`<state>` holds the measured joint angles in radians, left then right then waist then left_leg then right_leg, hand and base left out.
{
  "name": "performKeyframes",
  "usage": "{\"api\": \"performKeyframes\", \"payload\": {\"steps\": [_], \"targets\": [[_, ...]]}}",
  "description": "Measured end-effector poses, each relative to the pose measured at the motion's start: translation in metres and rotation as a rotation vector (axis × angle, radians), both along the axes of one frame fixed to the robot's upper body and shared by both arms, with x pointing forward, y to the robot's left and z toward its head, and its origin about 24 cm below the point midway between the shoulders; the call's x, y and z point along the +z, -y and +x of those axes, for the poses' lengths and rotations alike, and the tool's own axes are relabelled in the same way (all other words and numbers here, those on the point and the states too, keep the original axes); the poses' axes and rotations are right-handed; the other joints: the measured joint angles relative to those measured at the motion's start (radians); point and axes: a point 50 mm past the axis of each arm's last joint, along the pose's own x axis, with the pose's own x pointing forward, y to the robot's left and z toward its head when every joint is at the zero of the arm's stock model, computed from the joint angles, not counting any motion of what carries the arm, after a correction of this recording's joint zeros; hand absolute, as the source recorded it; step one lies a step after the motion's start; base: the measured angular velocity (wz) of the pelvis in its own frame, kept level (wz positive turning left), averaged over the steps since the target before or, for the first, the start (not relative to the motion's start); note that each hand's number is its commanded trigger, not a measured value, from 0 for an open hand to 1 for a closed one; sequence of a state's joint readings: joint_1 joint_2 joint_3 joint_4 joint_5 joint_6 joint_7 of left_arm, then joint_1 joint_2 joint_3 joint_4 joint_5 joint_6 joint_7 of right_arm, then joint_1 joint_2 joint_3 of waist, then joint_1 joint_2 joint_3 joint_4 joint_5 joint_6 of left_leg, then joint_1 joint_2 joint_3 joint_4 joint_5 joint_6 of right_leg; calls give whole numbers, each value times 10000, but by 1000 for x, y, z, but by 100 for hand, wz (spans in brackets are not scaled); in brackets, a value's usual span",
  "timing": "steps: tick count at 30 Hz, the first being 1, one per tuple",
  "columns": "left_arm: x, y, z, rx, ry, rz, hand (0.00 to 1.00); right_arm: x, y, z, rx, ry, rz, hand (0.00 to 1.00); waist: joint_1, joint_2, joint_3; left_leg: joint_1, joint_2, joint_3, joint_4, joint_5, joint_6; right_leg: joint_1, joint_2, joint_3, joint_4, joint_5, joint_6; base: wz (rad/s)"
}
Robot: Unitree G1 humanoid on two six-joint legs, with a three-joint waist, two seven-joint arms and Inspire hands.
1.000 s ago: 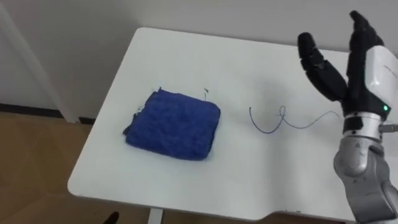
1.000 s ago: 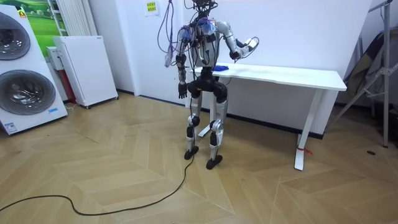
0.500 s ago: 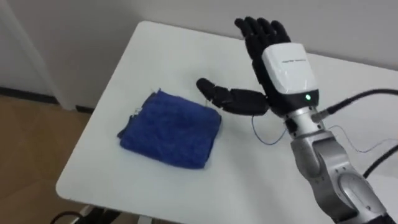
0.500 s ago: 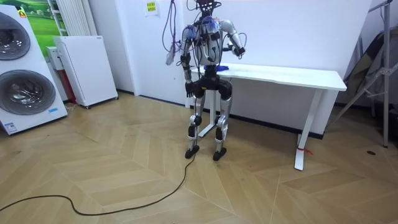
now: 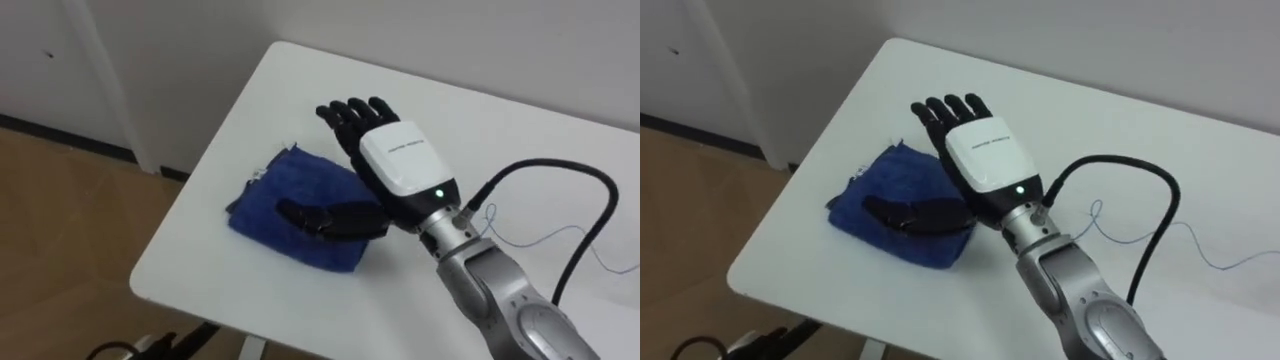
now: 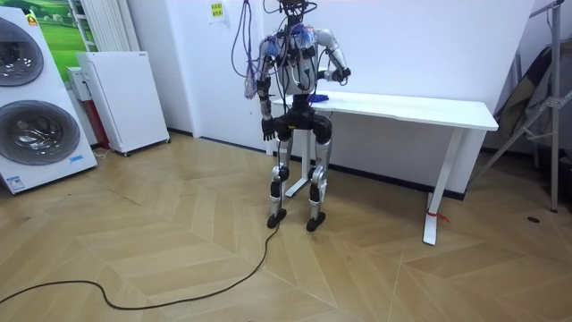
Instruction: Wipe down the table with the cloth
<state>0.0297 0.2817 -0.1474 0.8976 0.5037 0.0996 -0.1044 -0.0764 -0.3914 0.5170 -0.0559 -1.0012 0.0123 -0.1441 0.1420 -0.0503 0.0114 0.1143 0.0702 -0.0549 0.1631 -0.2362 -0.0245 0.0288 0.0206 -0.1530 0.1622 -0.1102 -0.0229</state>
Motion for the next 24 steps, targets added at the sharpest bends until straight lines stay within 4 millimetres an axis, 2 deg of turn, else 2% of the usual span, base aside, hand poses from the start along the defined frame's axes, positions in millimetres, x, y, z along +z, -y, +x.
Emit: {"api": "performKeyframes", "payload": {"steps": [10, 13, 16, 20, 22, 24], "targets": [[-4, 6, -3, -9, -436, -426, 0, -15, -2, -13, 123, -176, -1240, 0, 42, -173, -108, 9, -10, 1, 35, 1, -3, 1, -10, -18, 90, -68, -15, 0], [-4, 8, -2, -28, -427, -487, 0, -23, -6, -18, 225, -664, -1543, 0, 29, -177, -95, 7, -27, 32, 33, 3, 1, 1, -25, -8, 65, -80, 4, 0], [-4, 11, 2, -48, -335, -560, 0, -34, -1, -19, 84, -1242, -1798, 0, 92, -117, -56, 10, -34, 31, 31, 6, 7, 4, -41, -19, 73, -95, 28, 0], [-4, 11, 2, -37, -349, -562, 0, -52, 8, -21, -214, -2266, -2245, 0, 112, -99, -43, 5, -36, 31, 30, 6, 7, 5, -54, -44, 74, -99, 32, 0], [-4, 10, 1, -34, -426, -535, 0, -55, 11, -21, -296, -2326, -2292, 0, 2, -47, -12, -38, -62, 24, 36, 7, 11, 5, -101, -131, 78, -139, 35, 14], [-4, 11, 1, -52, -435, -520, 0, -57, 13, -21, -387, -2313, -2300, 0, -51, -41, -14, -112, -87, 42, 36, 16, 24, 20, -142, -137, 76, -201, 69, 25]]}}
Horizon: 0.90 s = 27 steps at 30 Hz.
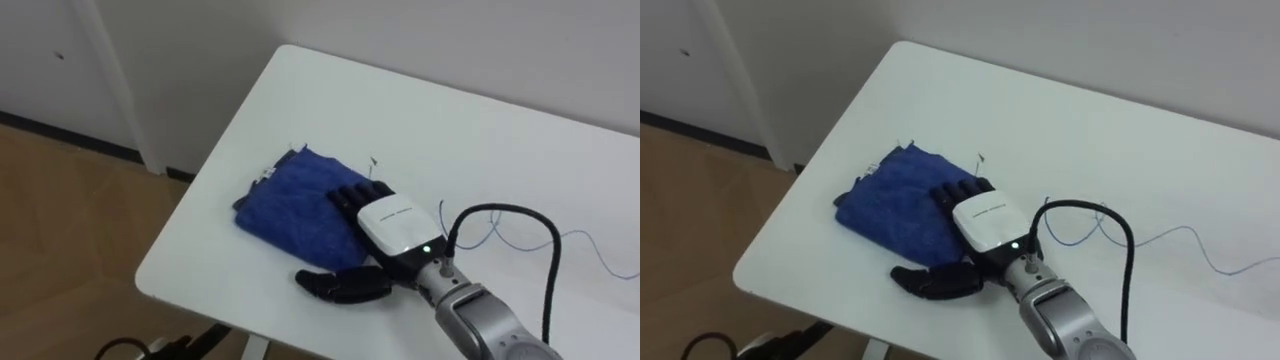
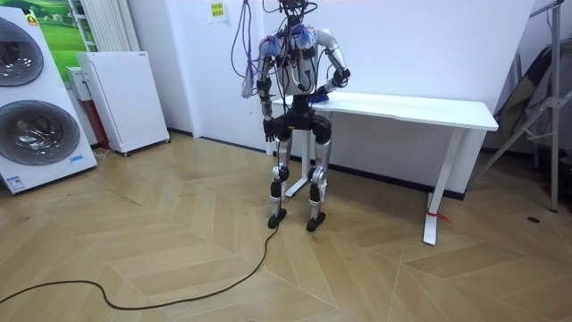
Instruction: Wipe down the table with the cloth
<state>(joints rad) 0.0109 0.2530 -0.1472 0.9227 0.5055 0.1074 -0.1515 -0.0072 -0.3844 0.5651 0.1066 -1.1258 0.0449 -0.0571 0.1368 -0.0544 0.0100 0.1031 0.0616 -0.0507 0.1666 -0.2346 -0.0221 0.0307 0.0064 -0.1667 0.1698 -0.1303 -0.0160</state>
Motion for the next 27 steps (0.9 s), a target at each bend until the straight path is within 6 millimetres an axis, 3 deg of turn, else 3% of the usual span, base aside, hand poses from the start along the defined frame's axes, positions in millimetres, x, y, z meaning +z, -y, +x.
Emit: {"api": "performKeyframes", "payload": {"steps": [2, 10, 19, 27], "targets": [[0, 0, -1, 20, -34, 10, 0, -4, 3, 0, -122, 54, 5, 0, 18, 22, -13, -12, -1, 201, 8, 3, 4, 36, -27, 6, -1, -22, 26, 10], [0, -1, 0, 27, 14, 16, 0, -6, 5, -1, -200, 82, 193, 0, 18, 10, -70, -29, -24, 222, 33, 15, 24, 66, -65, -29, -8, -26, 35, 2], [0, -2, -2, 82, -8, 23, 0, -9, 12, 4, -621, -44, 497, 0, 70, 101, -41, 120, -48, 214, 35, 16, 25, 205, -50, 225, 20, -76, 62, 1], [0, -6, -6, 319, -32, 81, 0, 11, 36, 22, -1891, 1023, 1128, 0, 81, -16, -61, 132, -61, 217, 25, 23, 38, 200, -49, 305, 78, -142, 64, 1]]}}
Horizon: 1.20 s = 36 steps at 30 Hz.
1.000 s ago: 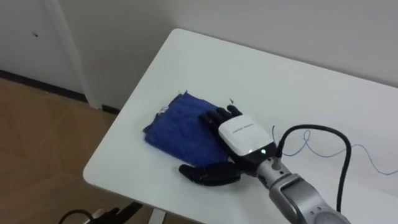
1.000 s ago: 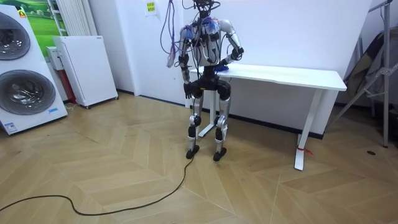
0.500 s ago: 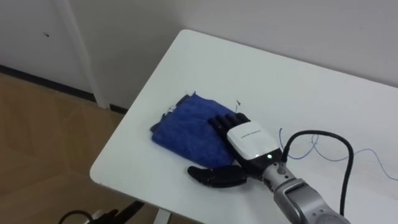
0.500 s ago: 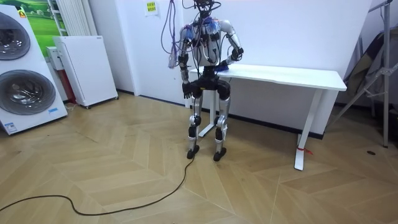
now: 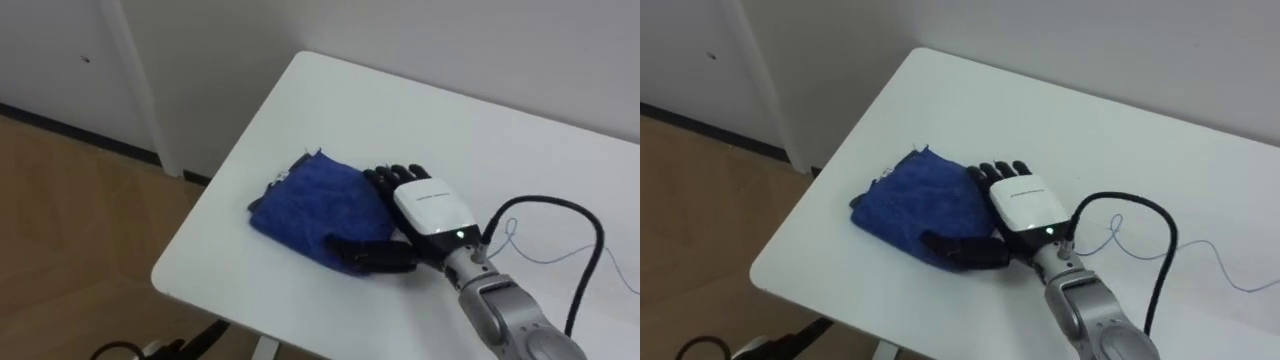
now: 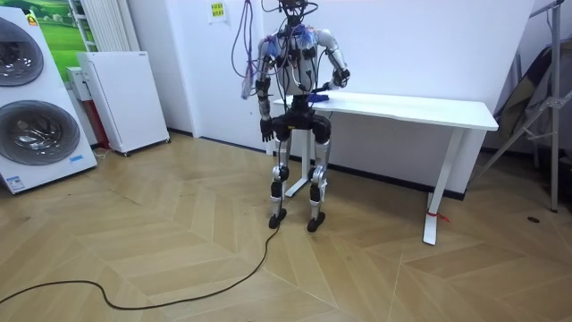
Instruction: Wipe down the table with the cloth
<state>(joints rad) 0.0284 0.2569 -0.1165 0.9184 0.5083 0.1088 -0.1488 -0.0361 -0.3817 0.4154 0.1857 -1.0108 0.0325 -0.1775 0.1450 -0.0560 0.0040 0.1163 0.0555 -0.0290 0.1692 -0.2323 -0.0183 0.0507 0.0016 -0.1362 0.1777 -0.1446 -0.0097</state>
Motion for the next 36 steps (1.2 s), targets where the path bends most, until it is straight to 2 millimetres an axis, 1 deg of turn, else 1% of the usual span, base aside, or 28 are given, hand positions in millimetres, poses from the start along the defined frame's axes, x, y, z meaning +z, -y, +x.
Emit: {"api": "performKeyframes", "payload": {"steps": [1, 3, 8, 10, 14, 16, 21, 24, 26, 28, 33, 36], "targets": [[0, 0, 0, 16, 11, -29, 0, 3, 1, 2, -103, 166, 164, 0, -2, -26, -7, 6, 3, 1, -1, 0, 0, 1, 2, 1, 8, -8, -2, 0], [0, 0, 0, 11, 21, -35, 0, 6, 1, 4, -149, 386, 353, 0, -5, -51, 3, 11, 7, 2, -5, 0, -1, 4, 3, 1, 12, -14, -2, 0], [0, 0, 0, 2, 37, -44, 0, 9, -1, 6, -23, 591, 606, 0, 36, -123, 48, 16, 7, 17, -21, 0, -1, 4, 2, 1, 10, -14, -1, 0], [0, 0, 0, 2, 39, -40, 0, 9, -2, 6, -13, 641, 643, 0, 49, -170, 85, 11, 6, 21, -21, 0, 0, 4, 2, -2, -1, -14, -1, 0], [0, 1, 0, -14, 38, -47, 0, 9, -2, 6, -53, 583, 789, 0, 245, -195, 105, 9, 5, 40, -15, 0, 0, 2, 3, -24, -14, -14, -2, 0], [0, 1, 0, -13, 38, -47, 0, 9, -2, 6, -42, 568, 807, 0, 273, -189, 107, 6, 5, 40, -15, 0, 0, 3, 3, -30, -14, -14, -2, 0], [0, 1, 0, -17, 30, -45, 0, 8, -4, 5, 17, 495, 835, 0, 389, -126, 93, 4, 7, 36, -16, 0, -1, 14, 4, -59, -15, -13, -2, 0], [0, 1, 0, 1, -17, -20, 0, 5, -8, 3, 159, 330, 825, 0, 443, -46, 51, 11, 7, 29, -16, 0, -1, 23, 4, -63, -15, -13, -2, 0], [-1, 1, -1, 20, -35, -21, 0, 3, -10, 2, 203, 245, 804, 0, 451, 12, 49, 34, 9, 20, -14, 0, -1, 52, -2, -93, -16, -13, -3, 0], [-1, 1, -2, 63, -109, 4, 0, -2, -8, 1, 31, -6, 593, 0, 482, 59, 62, 110, 11, 17, -14, 0, -1, 127, -5, -121, -20, -13, -2, 0], [-2, 0, -5, 140, -247, 73, 0, -9, -6, 1, -304, -419, 326, 0, 523, 54, 62, 89, 9, -43, -10, -1, -1, 163, -25, -233, -39, -14, -2, 6], [-2, -1, -6, 152, -271, 79, 0, -15, -3, 0, -497, -714, 200, 0, 551, 7, 32, 45, 4, -44, -1, -1, -1, 165, -43, -303, -59, -14, -2, 7]]}}
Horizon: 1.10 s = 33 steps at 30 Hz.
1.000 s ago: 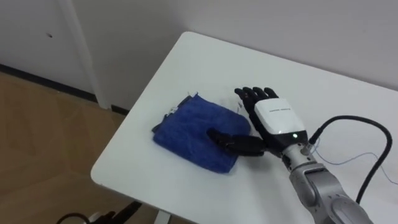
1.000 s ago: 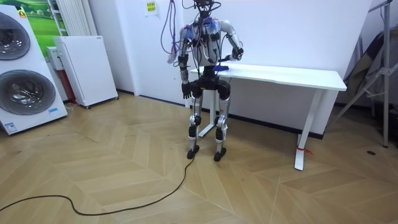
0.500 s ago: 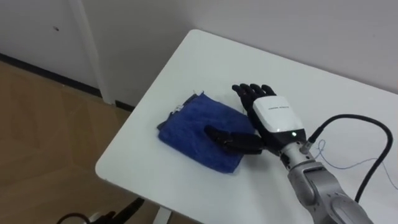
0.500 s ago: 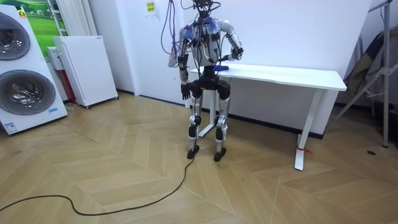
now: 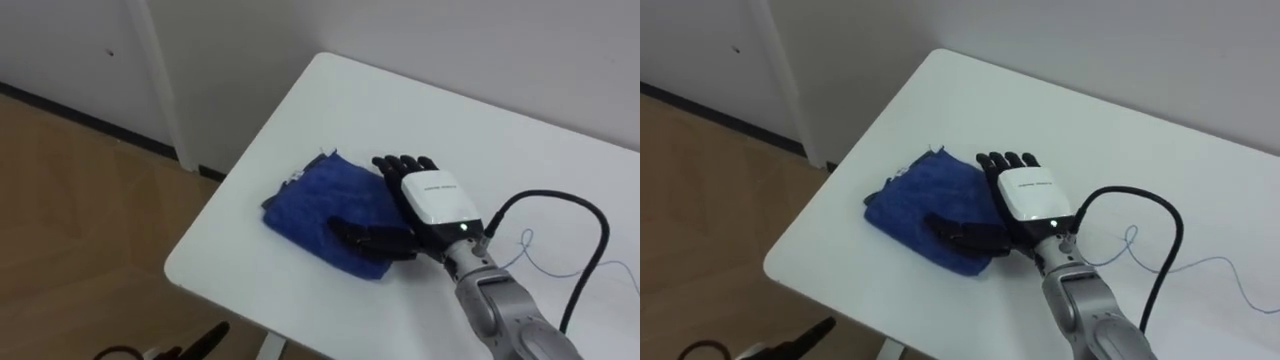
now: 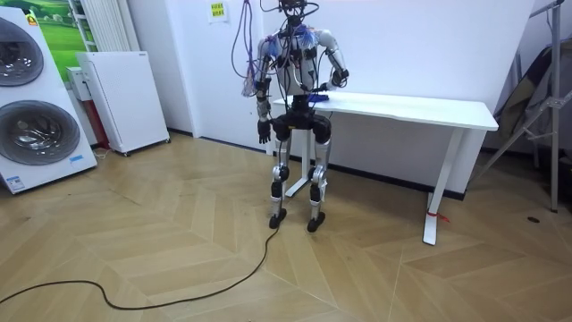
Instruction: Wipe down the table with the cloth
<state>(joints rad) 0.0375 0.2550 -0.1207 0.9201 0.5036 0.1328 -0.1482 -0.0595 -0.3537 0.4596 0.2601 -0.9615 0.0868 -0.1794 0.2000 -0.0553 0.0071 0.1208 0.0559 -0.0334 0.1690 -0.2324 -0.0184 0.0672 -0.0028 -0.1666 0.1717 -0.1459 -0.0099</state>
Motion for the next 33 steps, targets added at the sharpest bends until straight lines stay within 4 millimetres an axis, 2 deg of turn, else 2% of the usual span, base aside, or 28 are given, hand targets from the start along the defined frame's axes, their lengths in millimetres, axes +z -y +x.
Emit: {"api": "performKeyframes", "payload": {"steps": [4, 12, 19, 20, 21, 22, 24, 29, 30, 33], "targets": [[-2, -2, -7, 117, -263, 78, 0, -12, 0, -5, -39, -583, -237, 0, 82, -26, -5, -6, 1, 3, 8, 0, 0, 5, 2, -3, -16, 0, 0, 0], [-4, -3, -14, 172, -429, 111, 0, -18, 2, -7, -162, -723, -293, 0, 73, -36, -3, -40, -5, -7, 11, 0, 0, 29, -11, -67, -55, -5, 8, 2], [-6, -6, -26, 297, -742, 178, 0, -33, 13, -13, -592, -1162, -288, 0, -6, -90, -1, 237, -114, -299, -3, -1, 8, 578, -125, -393, -231, -101, 113, 20], [-7, -6, -28, 343, -816, 178, 0, -36, 15, -14, -667, -1250, -328, 38, -8, -83, -1, 295, -137, -341, -1, -8, 19, 664, -147, -443, -241, -110, 130, 11], [-7, -6, -29, 374, -850, 179, 0, -37, 16, -15, -698, -1278, -356, 95, -11, -80, -2, 304, -147, -349, 5, -12, 27, 686, -159, -486, -241, -114, 136, 11], [-7, -6, -30, 458, -885, 167, 0, -38, 16, -15, -739, -1230, -349, 100, -15, -69, -3, 299, -154, -362, 9, -21, 45, 698, -174, -552, -237, -116, 139, 7], [-7, -7, -32, 561, -945, 161, 0, -39, 18, -15, -802, -1167, -376, 100, -12, -37, -16, 293, -163, -375, 10, -22, 47, 705, -186, -580, -223, -117, 141, 5], [-9, -8, -40, 643, -1145, 191, 0, -30, 20, -7, -967, -307, -164, 100, -42, 151, -113, 368, -171, -486, 10, -22, 47, 820, -200, -732, -227, -120, 146, 6], [-9, -8, -41, 649, -1163, 191, 0, -29, 21, -7, -989, -264, -118, 100, -39, 178, -101, 417, -171, -494, 3, -22, 48, 870, -204, -758, -232, -122, 150, 8], [-9, -10, -43, 759, -1177, 194, 0, -28, 25, -7, -1120, 0, -102, 100, -17, 260, -137, 501, -203, -507, -3, -16, 58, 944, -245, -853, -248, -155, 177, 8]]}}
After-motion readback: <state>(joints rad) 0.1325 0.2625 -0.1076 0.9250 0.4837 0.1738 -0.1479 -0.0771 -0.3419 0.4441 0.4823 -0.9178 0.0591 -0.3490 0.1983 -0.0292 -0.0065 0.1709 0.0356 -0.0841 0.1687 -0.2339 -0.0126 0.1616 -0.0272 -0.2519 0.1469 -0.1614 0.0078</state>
